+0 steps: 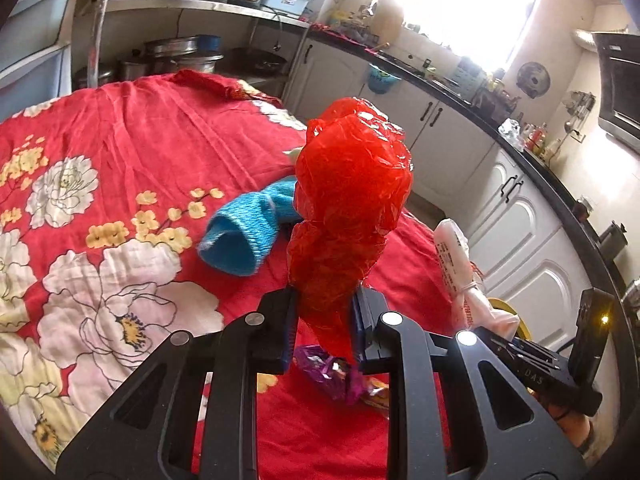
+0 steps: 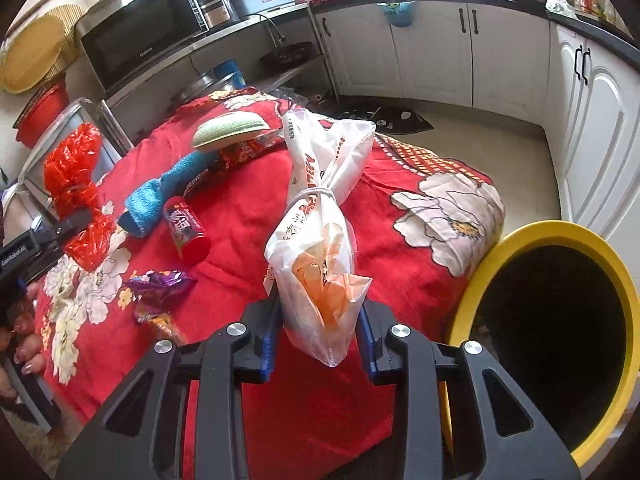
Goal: Collect trash
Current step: 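Carry the red mesh bag and white plastic bag over the bin with both tools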
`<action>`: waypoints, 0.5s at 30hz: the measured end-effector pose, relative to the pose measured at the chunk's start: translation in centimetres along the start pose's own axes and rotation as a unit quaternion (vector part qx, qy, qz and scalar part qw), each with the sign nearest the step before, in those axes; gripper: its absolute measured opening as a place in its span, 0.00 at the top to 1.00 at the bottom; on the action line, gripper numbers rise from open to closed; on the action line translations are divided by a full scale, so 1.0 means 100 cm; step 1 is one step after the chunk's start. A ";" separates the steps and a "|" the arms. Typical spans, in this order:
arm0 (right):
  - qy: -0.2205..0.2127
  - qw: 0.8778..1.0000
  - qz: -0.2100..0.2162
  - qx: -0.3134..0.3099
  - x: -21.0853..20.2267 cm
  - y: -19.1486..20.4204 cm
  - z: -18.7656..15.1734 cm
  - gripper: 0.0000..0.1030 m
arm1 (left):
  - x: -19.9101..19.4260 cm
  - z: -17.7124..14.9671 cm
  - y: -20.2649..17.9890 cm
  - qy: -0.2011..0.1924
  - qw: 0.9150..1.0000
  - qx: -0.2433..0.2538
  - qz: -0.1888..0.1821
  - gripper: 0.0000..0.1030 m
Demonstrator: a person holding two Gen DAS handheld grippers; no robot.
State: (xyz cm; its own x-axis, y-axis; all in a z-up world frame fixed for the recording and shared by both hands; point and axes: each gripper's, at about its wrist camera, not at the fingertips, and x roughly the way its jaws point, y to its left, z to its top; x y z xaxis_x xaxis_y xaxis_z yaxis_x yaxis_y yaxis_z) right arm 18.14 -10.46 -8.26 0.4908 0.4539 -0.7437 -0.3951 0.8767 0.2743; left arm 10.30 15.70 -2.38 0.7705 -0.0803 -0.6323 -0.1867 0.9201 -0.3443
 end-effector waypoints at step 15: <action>-0.030 0.999 -0.012 0.019 -0.048 -0.022 -0.012 0.70 | 0.002 -0.008 -0.049 0.004 0.998 0.044 -0.034 0.85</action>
State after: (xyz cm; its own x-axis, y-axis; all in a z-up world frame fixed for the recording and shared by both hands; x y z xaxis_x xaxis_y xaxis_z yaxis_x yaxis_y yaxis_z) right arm 15.72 -14.76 -6.00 0.5456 0.4410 -0.7126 -0.3539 0.8921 0.2810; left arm 10.91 10.89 -1.39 0.7752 -0.1464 -0.6146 -0.0799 0.9423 -0.3252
